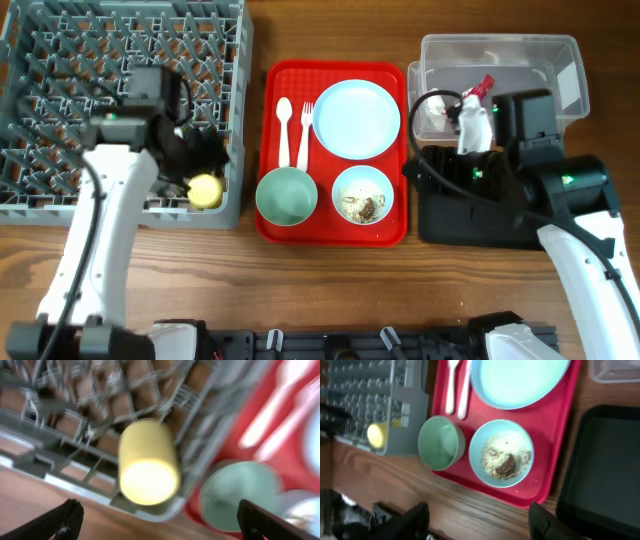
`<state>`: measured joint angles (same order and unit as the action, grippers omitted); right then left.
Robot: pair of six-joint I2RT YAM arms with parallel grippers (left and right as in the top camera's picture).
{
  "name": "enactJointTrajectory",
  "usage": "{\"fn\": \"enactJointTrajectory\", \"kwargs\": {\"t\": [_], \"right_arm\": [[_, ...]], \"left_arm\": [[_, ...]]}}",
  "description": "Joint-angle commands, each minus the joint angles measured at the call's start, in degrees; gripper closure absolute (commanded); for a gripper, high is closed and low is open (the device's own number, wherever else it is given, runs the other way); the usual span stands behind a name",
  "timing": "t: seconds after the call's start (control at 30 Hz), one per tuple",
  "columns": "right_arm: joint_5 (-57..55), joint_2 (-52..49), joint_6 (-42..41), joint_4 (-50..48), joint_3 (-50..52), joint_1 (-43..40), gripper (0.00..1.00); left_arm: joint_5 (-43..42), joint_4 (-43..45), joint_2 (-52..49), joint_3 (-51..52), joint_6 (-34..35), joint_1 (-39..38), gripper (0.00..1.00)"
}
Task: Sort waste into correct bins and load items into the dishwasher rack
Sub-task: 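Grasp the blue bowl of food scraps with the right gripper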
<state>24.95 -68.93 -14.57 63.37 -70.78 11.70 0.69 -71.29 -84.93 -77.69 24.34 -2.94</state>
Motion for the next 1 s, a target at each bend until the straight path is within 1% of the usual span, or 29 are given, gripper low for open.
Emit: {"fn": "enactJointTrajectory", "kwargs": {"t": [0.0,0.07,0.1,0.13,0.17,0.3,0.37,0.4,0.47,0.53,0.63,0.67,0.7,0.83,0.97], "right_arm": [[-1.6,-1.4,1.8,-0.1,0.0,5.7,0.47],[-4.2,-3.3,-0.8,-0.1,0.0,9.8,0.56],[-6.4,-4.7,-3.1,-0.1,0.0,12.3,0.57],[-9.0,-7.2,-8.1,-0.4,0.0,15.8,0.58],[-10.2,-9.4,-10.6,-1.3,0.0,18.5,0.58],[-14.1,-18.7,-15.6,-8.5,0.0,25.8,0.58],[-14.9,-22.9,-17.0,-12.6,0.0,27.5,0.58],[-15.3,-25.2,-18.4,-14.5,0.0,28.0,0.58],[-19.8,-30.4,-21.9,-16.9,0.0,28.6,0.58],[-20.4,-34.4,-21.8,-18.5,0.0,28.6,0.59],[-22.3,-40.1,-22.3,-19.6,0.0,28.6,0.75],[-22.4,-41.5,-22.6,-19.9,0.0,28.6,0.83],[-22.5,-42.6,-22.7,-19.8,0.0,28.6,0.96],[-25.3,-42.3,-22.7,-18.5,-0.3,28.5,0.96],[-26.3,-37.6,-23.0,-15.1,-1.0,27.8,0.95]], "left_arm": [[-10.0,-6.2,3.8,-11.6,-3.3,0.2,0.0],[-12.5,-7.1,5.6,-13.1,-4.6,0.2,0.0],[-12.3,-7.8,7.1,-13.2,-4.7,0.2,0.0],[-11.1,-8.9,8.7,-13.2,-4.7,0.2,0.0],[-9.3,-10.2,10.8,-13.2,-4.6,0.2,0.0],[-8.1,-11.1,18.2,-13.2,-4.6,0.2,0.0],[-7.8,-11.0,21.7,-13.2,-4.6,0.2,0.0],[-7.7,-11.0,23.5,-13.2,-4.6,0.2,0.0],[-7.7,-11.0,26.5,-13.2,-4.6,0.2,0.0],[-7.7,-11.1,28.2,-13.2,-4.6,0.2,0.0],[-7.7,-11.1,30.1,-13.2,-4.6,0.2,0.0],[-7.7,-11.1,30.3,-13.2,-4.6,0.2,0.0],[-7.7,-11.1,30.4,-13.2,-4.6,0.2,0.0],[-7.7,-11.1,30.4,-13.1,-4.6,0.2,0.0],[-7.7,-11.1,30.4,-13.1,-4.6,0.2,0.0]]}}
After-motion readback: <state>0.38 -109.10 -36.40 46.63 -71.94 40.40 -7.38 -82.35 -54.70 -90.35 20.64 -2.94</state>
